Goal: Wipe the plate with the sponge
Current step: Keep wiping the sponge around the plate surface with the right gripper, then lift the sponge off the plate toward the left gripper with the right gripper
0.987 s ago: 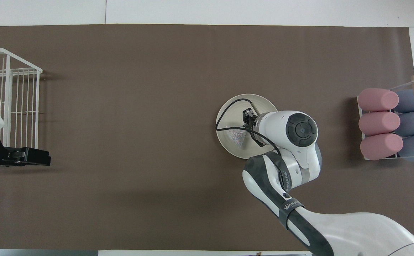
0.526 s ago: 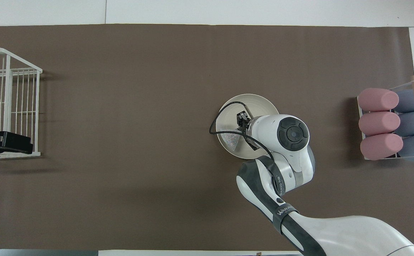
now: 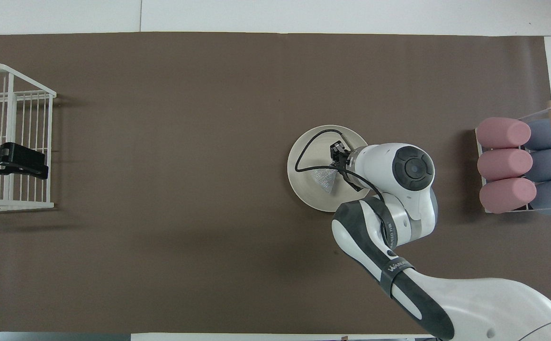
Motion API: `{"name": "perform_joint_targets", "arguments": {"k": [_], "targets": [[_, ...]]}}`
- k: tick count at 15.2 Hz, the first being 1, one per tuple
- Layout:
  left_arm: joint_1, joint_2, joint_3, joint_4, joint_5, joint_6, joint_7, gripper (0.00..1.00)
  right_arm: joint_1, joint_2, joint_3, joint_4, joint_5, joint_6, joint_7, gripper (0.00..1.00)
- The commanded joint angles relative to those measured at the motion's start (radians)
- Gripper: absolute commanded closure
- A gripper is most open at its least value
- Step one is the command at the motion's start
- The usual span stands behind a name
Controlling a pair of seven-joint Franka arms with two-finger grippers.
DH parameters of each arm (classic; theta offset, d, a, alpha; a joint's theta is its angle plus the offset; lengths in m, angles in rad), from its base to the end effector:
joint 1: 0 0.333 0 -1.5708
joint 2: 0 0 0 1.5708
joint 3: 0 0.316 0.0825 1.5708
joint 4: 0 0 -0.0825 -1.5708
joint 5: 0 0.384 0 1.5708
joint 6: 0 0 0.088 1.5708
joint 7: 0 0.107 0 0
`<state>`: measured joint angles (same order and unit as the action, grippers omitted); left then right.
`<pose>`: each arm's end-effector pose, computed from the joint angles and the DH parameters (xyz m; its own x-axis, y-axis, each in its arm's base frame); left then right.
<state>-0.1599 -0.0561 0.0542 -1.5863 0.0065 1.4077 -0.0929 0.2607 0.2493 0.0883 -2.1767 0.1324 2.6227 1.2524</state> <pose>0.5166 -0.0531 0.6342 0.9925 -0.0114 -0.1214 -0.0133 -0.9998 -0.0148 0.5456 0.1944 0.2958 0.5296 -0.8471 -0.0437 -0.8334 -0.5100 -0.2132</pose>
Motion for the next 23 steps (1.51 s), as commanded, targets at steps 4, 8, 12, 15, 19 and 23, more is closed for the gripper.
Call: {"name": "perform_joint_targets", "arguments": {"k": [4,8,12,15,19,23], "targets": [[0.000,0.021,0.001,0.026,-0.049,-0.009,-0.050,0.00,-0.008,0.021,0.007,-0.031,0.012,0.028,0.008,1.00],[-0.001,0.027,0.001,0.026,-0.054,-0.018,-0.059,0.00,0.069,0.018,0.007,-0.029,0.012,0.030,0.157,1.00],[-0.004,0.033,0.000,0.032,-0.033,-0.019,-0.059,0.00,0.114,0.018,0.007,-0.026,0.012,0.031,0.240,1.00],[-0.003,0.032,-0.013,0.037,-0.013,-0.018,-0.059,0.00,0.112,0.013,0.007,0.006,0.012,0.011,0.242,1.00],[-0.001,0.019,-0.010,0.029,-0.014,-0.009,-0.060,0.00,0.112,-0.021,0.004,0.154,0.012,-0.209,0.294,1.00],[0.000,0.018,-0.010,0.028,-0.013,-0.006,-0.057,0.00,0.117,-0.018,0.008,0.352,0.012,-0.422,0.433,1.00]]}}
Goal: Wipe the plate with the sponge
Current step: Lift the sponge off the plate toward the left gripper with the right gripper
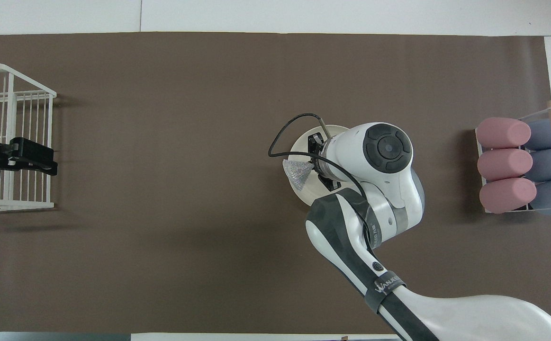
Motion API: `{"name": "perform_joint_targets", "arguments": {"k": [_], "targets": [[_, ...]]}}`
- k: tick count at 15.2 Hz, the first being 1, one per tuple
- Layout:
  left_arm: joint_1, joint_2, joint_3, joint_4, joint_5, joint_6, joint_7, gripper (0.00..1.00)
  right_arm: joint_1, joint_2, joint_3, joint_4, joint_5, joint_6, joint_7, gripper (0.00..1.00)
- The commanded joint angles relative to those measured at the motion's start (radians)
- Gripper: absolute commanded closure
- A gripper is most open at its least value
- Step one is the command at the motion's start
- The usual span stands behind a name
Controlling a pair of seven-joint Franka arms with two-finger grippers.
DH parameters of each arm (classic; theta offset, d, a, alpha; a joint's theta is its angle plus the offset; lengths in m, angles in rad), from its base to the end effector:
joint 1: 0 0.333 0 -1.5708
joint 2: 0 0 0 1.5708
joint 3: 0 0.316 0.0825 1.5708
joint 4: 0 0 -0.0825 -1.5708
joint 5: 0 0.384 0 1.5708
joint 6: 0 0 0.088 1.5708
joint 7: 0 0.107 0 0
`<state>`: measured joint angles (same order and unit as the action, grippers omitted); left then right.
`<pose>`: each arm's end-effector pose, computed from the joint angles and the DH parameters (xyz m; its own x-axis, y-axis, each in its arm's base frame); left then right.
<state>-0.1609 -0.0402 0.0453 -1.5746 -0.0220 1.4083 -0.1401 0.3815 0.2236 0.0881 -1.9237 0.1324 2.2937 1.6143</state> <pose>0.5206 -0.0626 0.6313 0.9916 0.0216 -0.1279 0.0225 -0.9997 0.0060 0.5528 0.2810 0.3904 0.3410 -0.9302 -0.1360 -0.9366 -0.3237 -0.1343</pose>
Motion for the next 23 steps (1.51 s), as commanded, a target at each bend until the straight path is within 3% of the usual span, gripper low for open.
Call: {"name": "perform_joint_targets", "arguments": {"k": [1,4,7,14,16,19,23], "targets": [[0.003,0.002,0.001,0.015,0.014,-0.006,-0.010,0.00,0.003,0.011,0.015,0.153,0.013,-0.132,0.138,1.00],[0.003,-0.001,0.001,0.013,0.014,-0.008,-0.010,0.00,0.075,0.071,0.019,0.343,0.013,-0.215,0.330,1.00],[0.003,-0.003,0.001,0.015,0.014,-0.006,-0.010,0.00,0.143,0.105,0.018,0.420,0.000,-0.220,0.459,1.00],[0.006,-0.018,0.005,-0.004,0.011,-0.002,-0.013,0.00,0.198,0.105,0.015,0.439,-0.092,-0.293,0.530,1.00],[0.007,-0.050,0.010,-0.063,-0.024,0.001,-0.013,0.00,0.198,0.097,0.016,0.439,-0.097,-0.298,0.536,1.00],[0.131,-0.124,0.010,-0.235,-0.284,0.093,-0.027,0.00,0.198,0.089,0.015,0.439,-0.099,-0.319,0.536,1.00],[0.136,-0.202,-0.002,-0.493,-0.588,0.250,-0.029,0.00,0.198,0.086,0.015,0.439,-0.099,-0.319,0.536,1.00]]}}
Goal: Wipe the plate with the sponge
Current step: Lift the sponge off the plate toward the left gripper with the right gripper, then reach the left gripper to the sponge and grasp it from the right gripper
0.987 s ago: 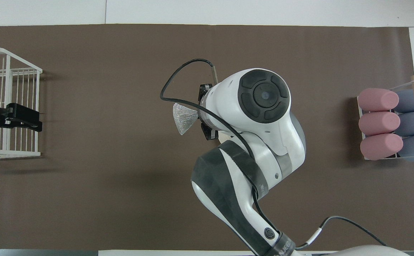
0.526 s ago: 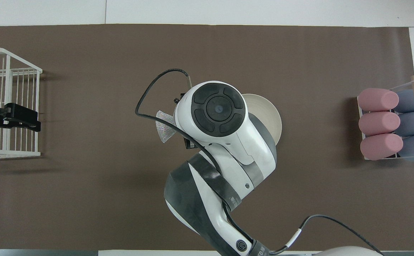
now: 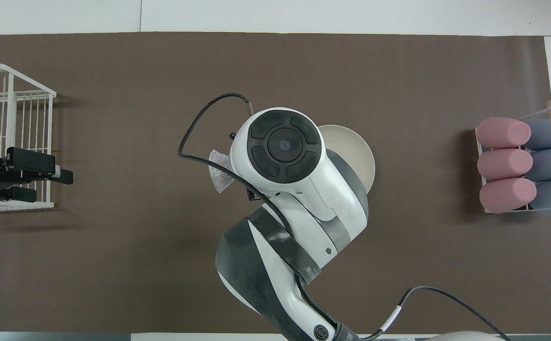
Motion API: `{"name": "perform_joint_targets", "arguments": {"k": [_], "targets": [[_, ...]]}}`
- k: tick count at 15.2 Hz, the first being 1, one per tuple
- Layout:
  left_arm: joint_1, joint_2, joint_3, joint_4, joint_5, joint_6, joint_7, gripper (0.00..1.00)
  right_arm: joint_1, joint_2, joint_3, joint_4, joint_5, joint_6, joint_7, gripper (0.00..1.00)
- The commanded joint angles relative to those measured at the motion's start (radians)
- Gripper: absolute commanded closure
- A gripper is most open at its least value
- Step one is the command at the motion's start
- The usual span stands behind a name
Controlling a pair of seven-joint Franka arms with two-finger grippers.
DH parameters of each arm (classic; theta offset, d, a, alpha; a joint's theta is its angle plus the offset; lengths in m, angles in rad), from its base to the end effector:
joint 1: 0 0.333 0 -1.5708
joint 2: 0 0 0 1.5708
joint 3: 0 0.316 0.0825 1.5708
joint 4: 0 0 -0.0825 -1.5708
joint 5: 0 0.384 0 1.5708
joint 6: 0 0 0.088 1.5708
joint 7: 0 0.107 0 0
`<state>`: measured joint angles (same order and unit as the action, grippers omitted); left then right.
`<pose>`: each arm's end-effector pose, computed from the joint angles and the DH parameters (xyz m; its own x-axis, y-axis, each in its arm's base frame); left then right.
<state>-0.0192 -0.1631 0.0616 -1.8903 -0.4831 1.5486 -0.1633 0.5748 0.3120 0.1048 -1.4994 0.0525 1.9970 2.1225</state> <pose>0.4934 -0.0277 0.5716 0.9533 0.1711 -0.2490 0.2676 -0.8608 0.4329 0.5280 0.4191 0.5093 0.1106 -0.9796 -0.1676 -0.9892 -0.0922 -0.1138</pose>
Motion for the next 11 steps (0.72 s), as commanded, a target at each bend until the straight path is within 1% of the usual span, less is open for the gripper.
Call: {"name": "perform_joint_targets", "arguments": {"k": [1,3,5,7,9,11], "targets": [[-0.028,-0.073,-0.020,-0.202,-0.187,0.143,-0.005,0.00,0.005,-0.001,-0.001,0.013,-0.020,-0.021,0.030,1.00],[-0.062,-0.056,-0.019,-0.249,-0.340,0.212,-0.005,0.00,0.007,-0.002,0.000,0.011,-0.020,-0.021,0.030,1.00],[-0.119,-0.036,-0.020,-0.265,-0.423,0.254,-0.025,0.00,0.007,-0.004,0.000,0.005,-0.023,-0.020,0.030,1.00],[-0.163,-0.032,-0.020,-0.314,-0.546,0.342,-0.032,0.00,0.007,-0.004,0.001,0.004,-0.023,-0.020,0.030,1.00],[-0.214,-0.021,-0.020,-0.325,-0.623,0.399,-0.039,0.00,0.005,-0.004,0.000,0.002,-0.023,-0.018,0.028,1.00],[-0.287,0.020,-0.020,-0.325,-0.707,0.505,-0.047,0.00,0.005,-0.004,0.000,0.002,-0.023,-0.015,0.028,1.00]]}}
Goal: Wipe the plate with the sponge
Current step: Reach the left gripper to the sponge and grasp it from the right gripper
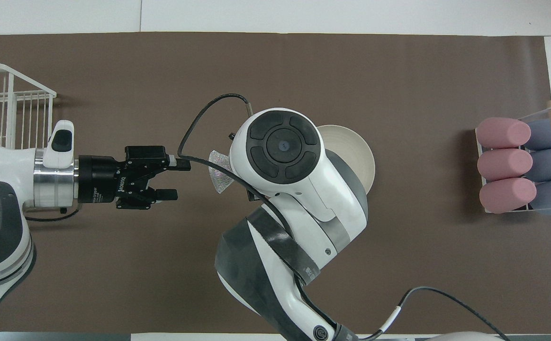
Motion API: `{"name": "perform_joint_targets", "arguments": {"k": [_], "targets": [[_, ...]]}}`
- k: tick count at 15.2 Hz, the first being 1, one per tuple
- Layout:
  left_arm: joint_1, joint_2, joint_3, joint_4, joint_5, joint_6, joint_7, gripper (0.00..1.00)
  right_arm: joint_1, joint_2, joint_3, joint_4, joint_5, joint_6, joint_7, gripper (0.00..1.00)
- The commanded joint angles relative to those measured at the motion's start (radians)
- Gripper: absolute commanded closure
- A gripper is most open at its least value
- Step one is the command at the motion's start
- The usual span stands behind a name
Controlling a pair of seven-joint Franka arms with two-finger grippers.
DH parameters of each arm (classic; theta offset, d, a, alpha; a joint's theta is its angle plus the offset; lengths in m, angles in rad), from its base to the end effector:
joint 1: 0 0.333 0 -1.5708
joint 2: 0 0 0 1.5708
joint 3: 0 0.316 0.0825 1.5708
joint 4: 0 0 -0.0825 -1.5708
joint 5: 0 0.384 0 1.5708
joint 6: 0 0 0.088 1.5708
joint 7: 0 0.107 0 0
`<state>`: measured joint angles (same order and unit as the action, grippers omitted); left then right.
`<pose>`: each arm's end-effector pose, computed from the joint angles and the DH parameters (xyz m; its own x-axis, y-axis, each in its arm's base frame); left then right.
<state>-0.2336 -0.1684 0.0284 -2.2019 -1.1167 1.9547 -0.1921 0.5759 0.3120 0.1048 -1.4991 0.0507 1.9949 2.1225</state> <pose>0.4821 -0.1606 0.4807 0.8769 0.2382 -0.4175 0.4802 -0.4708 0.7401 0.5275 0.4195 0.5092 0.1122 -0.9799 -0.1652 -0.9891 -0.0941 -0.1133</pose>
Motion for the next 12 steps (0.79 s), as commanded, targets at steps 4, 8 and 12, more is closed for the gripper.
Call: {"name": "perform_joint_targets", "arguments": {"k": [4,8,12], "targets": [[-0.101,0.067,0.013,0.001,-0.095,0.159,-0.021,0.00,0.004,-0.007,-0.001,-0.003,-0.023,-0.013,0.028,1.00],[-0.108,0.079,0.011,0.002,-0.130,0.155,-0.029,0.00,0.004,-0.007,-0.001,-0.003,-0.023,-0.013,0.027,1.00],[-0.130,0.075,0.013,0.002,-0.170,0.142,-0.082,0.05,0.002,-0.008,-0.001,-0.004,-0.023,-0.013,0.027,1.00]]}}
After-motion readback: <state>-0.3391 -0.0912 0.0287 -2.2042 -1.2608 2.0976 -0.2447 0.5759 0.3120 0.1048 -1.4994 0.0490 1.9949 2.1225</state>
